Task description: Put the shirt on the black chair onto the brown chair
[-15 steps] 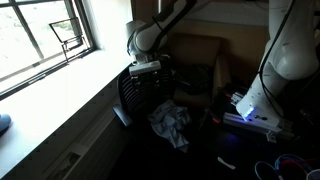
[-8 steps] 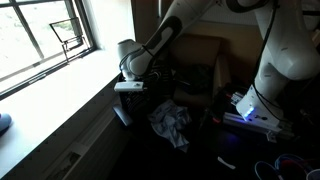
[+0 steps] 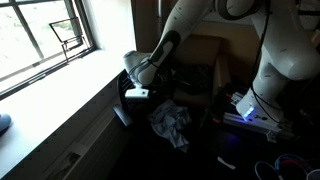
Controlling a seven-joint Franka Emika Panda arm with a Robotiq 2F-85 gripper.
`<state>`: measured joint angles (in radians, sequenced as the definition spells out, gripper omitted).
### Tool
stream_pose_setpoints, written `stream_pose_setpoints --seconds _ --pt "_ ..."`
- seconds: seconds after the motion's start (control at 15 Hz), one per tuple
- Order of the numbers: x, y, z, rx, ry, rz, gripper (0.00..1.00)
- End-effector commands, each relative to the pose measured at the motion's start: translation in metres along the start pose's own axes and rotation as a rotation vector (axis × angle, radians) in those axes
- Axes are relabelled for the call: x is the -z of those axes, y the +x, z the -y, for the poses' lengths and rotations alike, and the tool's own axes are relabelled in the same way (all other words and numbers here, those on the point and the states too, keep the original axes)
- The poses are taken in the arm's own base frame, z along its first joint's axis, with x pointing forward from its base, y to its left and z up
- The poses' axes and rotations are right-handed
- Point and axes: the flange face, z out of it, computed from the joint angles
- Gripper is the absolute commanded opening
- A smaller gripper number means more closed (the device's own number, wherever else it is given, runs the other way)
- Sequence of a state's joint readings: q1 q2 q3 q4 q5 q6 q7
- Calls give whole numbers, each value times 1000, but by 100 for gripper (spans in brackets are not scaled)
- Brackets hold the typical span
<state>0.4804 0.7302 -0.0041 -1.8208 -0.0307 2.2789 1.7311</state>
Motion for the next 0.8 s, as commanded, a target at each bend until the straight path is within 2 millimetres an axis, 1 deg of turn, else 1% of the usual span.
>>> stream_pose_setpoints --seconds 0.0,0.07,0.13,0.2,0.27,0.33,0.4,0.53,0.6,0.73 --pt "-91 34 -26 -137 -129 -51 100" --pt "-121 39 -34 -169 -170 -28 100" --pt "-141 39 -39 -167 -229 64 100" --pt "-149 39 -41 -143 -245 112 100" --pt "-149 40 -38 -133 -258 161 100" --pt "-153 36 -42 -148 -256 65 100" --pt "-160 37 -43 -145 -269 102 100" --pt "-159 40 -40 -146 -266 128 100" --pt "-161 38 -36 -205 -209 101 100" --pt "-172 34 -32 -277 -121 115 100"
